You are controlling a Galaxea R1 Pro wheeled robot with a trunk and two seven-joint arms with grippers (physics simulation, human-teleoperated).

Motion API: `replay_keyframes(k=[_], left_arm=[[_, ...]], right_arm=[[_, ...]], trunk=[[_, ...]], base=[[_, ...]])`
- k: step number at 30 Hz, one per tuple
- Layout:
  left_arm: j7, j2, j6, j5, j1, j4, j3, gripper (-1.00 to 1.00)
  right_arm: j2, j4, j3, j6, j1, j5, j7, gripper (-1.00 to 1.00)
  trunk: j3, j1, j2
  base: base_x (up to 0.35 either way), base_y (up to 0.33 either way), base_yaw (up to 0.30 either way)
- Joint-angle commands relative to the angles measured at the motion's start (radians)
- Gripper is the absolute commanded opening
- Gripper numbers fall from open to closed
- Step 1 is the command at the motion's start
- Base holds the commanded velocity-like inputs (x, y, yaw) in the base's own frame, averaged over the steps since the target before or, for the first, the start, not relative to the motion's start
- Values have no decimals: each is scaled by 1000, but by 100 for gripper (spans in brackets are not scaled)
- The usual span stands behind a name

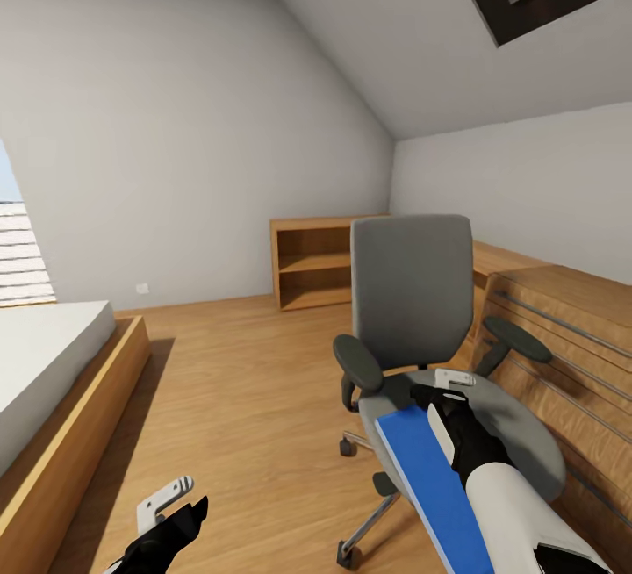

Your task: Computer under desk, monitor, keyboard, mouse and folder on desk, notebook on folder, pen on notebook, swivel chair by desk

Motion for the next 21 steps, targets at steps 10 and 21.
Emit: replay_keyframes(k=[10, 21], left_arm=[[6, -1, 3, 11, 0, 5, 1, 100], [6, -1, 3, 11, 0, 7, 1, 100]], right_arm=[[1, -2, -5, 7, -1, 9, 1, 100], [1, -69, -5, 26, 2, 8, 3, 100]], trunk=[[13, 0, 0], [26, 0, 0]], base=[[0, 0, 0], [0, 0, 0]])
